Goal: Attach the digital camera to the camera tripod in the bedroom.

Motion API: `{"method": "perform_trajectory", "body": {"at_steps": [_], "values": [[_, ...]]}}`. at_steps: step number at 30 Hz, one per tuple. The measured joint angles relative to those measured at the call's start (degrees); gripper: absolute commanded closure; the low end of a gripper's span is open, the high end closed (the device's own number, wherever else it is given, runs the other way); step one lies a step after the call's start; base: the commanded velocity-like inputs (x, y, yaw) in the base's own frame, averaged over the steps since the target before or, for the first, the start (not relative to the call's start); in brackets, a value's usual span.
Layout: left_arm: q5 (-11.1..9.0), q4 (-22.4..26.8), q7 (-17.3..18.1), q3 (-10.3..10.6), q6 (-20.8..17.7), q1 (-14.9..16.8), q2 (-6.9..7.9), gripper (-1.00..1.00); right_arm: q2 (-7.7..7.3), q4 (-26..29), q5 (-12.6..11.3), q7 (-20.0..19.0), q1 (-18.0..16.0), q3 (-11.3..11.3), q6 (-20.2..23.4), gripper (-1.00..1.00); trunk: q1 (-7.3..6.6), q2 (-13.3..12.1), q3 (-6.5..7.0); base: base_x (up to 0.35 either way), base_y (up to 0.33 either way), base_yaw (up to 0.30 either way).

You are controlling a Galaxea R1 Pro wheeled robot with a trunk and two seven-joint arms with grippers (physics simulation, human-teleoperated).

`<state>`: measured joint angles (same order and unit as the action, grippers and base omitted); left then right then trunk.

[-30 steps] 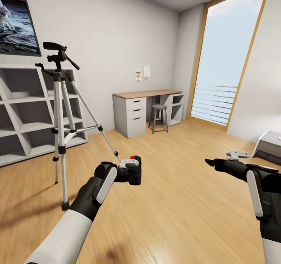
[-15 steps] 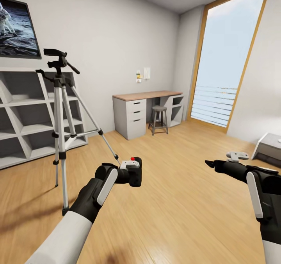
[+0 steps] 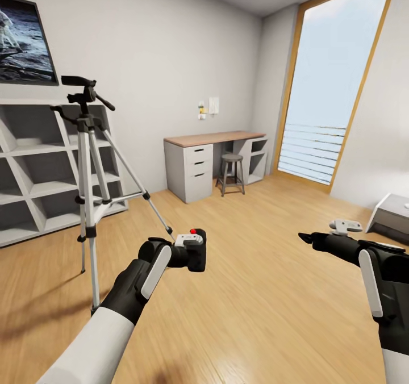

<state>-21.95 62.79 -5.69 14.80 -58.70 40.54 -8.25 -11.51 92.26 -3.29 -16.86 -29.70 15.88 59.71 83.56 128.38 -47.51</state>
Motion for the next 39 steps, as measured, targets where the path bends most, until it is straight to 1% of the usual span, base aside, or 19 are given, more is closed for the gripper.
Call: {"method": "perform_trajectory", "body": {"at_steps": [14, 19, 23, 28, 31, 34, 39], "values": [[0.4, -0.1, 0.0, 0.0, 0.0, 0.0, 0.05, 1.00, 0.00, 0.0, 0.0, 0.0, 0.1, -0.1, 0.0, -1.00, -3.08, -5.6, 1.47, 0.000, 0.000, -0.032], [0.6, -0.1, 0.0, 0.0, 0.0, -0.4, 0.06, 1.00, -0.01, 0.0, 0.0, 0.0, 0.1, -0.1, 0.0, -1.00, -4.18, -7.6, 2.27, 0.000, 0.000, -0.007], [0.7, 0.1, 0.0, 0.0, 0.0, -0.7, 0.07, 1.00, -0.73, 0.1, 0.1, 0.0, -0.2, 0.0, 0.0, -1.00, -5.05, -9.2, 2.96, 0.000, 0.000, -0.002], [0.6, 0.1, -0.6, 0.0, 0.0, -0.9, 0.07, 1.00, -1.09, 0.1, 0.1, 0.0, -0.4, 0.3, 0.0, -1.00, -6.15, -11.2, 3.85, 0.000, 0.000, 0.000], [0.7, 0.2, -0.8, 0.0, 0.0, -1.0, 0.09, 1.00, -1.16, 0.1, 0.1, 0.0, -0.3, 0.4, 0.0, -1.00, -6.81, -12.4, 4.38, 0.000, 0.000, 0.000], [0.8, 0.2, -1.1, 0.0, 0.0, -1.3, 0.18, 1.00, -0.85, 0.1, 0.1, 0.1, -0.2, 0.5, 0.0, -1.00, -7.47, -13.6, 4.92, 0.000, 0.000, 0.000], [0.9, 0.2, -2.1, -0.1, -0.1, -1.9, 0.37, 1.00, -0.93, 0.1, 0.1, 0.1, -0.3, 0.8, 0.0, -1.00, -8.57, -15.6, 5.82, 0.000, 0.000, 0.000]]}}
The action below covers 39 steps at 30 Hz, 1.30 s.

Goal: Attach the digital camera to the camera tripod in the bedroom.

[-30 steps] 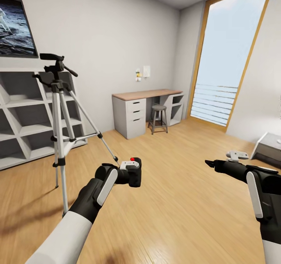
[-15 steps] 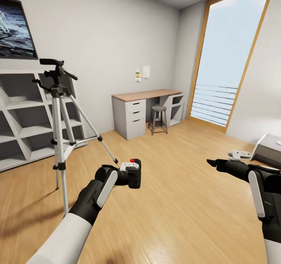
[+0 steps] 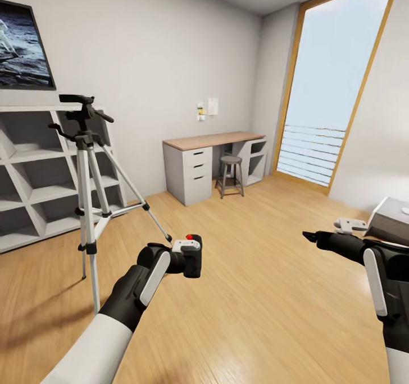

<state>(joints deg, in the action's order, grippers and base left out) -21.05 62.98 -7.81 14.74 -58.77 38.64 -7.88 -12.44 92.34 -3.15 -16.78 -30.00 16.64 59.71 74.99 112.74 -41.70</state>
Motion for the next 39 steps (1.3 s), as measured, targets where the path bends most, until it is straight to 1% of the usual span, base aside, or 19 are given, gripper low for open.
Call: {"method": "perform_trajectory", "body": {"at_steps": [10, 15, 21, 33, 39], "values": [[-0.1, 0.0, -0.8, 0.0, 0.0, -0.3, 0.18, 1.00, -0.15, 0.0, -0.1, -0.1, -0.1, 0.6, 0.0, -1.00, -2.20, -4.0, 1.80, 0.000, 0.000, 0.000], [-0.4, 0.0, -0.8, 0.0, 0.0, -0.3, 0.21, 1.00, 0.35, 0.0, -0.2, -0.3, 0.2, 0.4, 0.0, -1.00, -3.30, -6.0, 2.69, 0.000, 0.000, 0.000], [-0.8, 0.0, -0.4, 0.0, 0.0, -0.3, 0.23, 1.00, 0.69, 0.0, -0.2, -0.5, 0.4, 0.1, -2.4, -1.00, -4.61, -8.4, 3.77, 0.000, 0.000, 0.000], [-0.8, 0.0, -0.3, 0.0, 0.0, -0.3, 0.23, 1.00, 0.75, 0.0, -0.2, -0.6, 0.5, 0.2, -4.6, -1.00, -7.25, -13.2, 5.92, 0.000, 0.000, 0.000], [-0.9, 1.4, -0.5, 0.0, -0.1, -0.3, 0.12, 1.00, 0.74, 0.0, -0.2, -0.5, 0.5, 0.2, -5.0, -1.00, -8.57, -15.6, 7.00, 0.000, 0.000, 0.000]]}}
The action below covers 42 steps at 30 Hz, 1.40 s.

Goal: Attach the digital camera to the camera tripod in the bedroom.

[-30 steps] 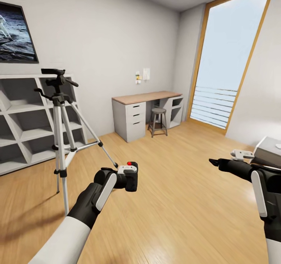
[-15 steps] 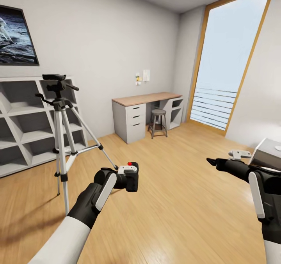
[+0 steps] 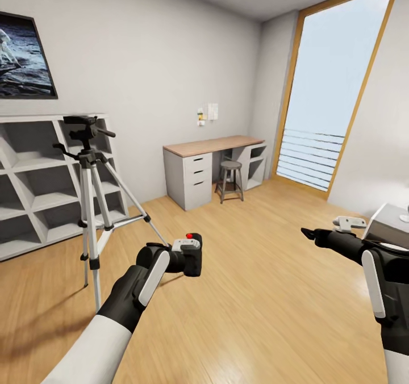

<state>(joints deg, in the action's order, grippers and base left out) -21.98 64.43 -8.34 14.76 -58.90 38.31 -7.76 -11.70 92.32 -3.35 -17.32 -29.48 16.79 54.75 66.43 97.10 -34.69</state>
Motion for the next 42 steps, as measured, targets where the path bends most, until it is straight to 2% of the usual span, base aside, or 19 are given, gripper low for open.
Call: {"method": "perform_trajectory", "body": {"at_steps": [13, 18, 23, 42], "values": [[0.2, 0.7, -0.3, -0.1, 0.1, -0.1, 0.09, 1.00, -0.10, 0.0, 0.0, -0.3, 0.1, 0.0, 0.0, -1.00, -2.86, -5.2, 2.33, 0.000, 0.000, 0.000], [0.0, 0.6, -0.1, 0.0, 0.1, -0.1, 0.04, 1.00, -0.05, 0.0, 0.0, -3.1, 0.1, 0.0, -0.1, -1.00, -3.95, -7.2, 3.23, 0.000, 0.000, 0.000], [-0.1, 0.6, 0.2, 0.0, 0.0, -0.1, 0.08, 1.00, 0.00, 0.0, 0.0, -4.3, 0.1, 0.0, -0.3, -1.00, -5.05, -9.2, 4.13, 0.000, 0.000, 0.000], [0.0, 0.6, -0.2, -0.2, 0.1, 0.0, -0.18, 1.00, 0.09, 0.0, 0.1, -4.8, 0.1, 0.0, -0.8, -1.00, -9.23, -16.9, 7.54, 0.000, 0.000, 0.000]]}}
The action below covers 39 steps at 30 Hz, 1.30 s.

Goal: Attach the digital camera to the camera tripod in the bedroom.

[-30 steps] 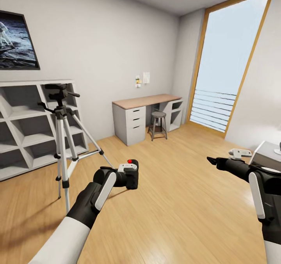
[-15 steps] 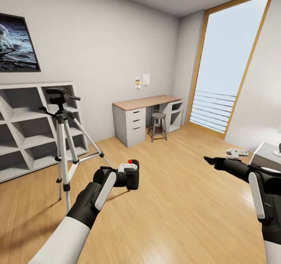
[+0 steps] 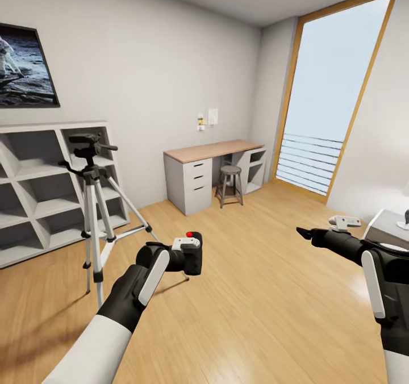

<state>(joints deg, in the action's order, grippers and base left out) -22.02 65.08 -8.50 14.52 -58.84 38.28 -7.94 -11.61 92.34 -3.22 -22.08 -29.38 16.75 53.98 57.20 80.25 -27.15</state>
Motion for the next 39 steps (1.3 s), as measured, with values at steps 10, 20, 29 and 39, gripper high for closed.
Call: {"method": "perform_trajectory", "body": {"at_steps": [10, 20, 29, 39], "values": [[0.0, -0.3, 0.6, 0.1, -0.2, 0.0, -0.06, 1.00, 0.01, 0.0, 0.2, 0.1, 0.0, -0.1, -0.1, -1.00, -2.20, -4.0, 1.80, 0.000, 0.000, 0.000], [0.2, -0.6, 0.3, -0.3, -0.2, 0.1, 0.14, 1.00, -0.01, 0.0, 0.4, 0.0, 0.0, 0.0, -0.1, -1.00, -4.39, -8.0, 3.59, 0.000, 0.000, 0.000], [0.2, -0.7, -0.1, -0.6, 0.0, 0.1, 0.27, 1.00, -0.03, 0.0, 0.4, -0.1, 0.0, 0.0, 0.0, -1.00, -6.37, -11.6, 5.21, 0.000, 0.000, 0.000], [0.6, -0.3, -0.4, -0.3, 1.3, 0.0, 0.32, 1.00, -0.06, 0.0, 0.4, -0.1, 0.0, 0.1, 0.0, -1.00, -8.57, -15.7, 7.01, 0.000, 0.000, 0.000]]}}
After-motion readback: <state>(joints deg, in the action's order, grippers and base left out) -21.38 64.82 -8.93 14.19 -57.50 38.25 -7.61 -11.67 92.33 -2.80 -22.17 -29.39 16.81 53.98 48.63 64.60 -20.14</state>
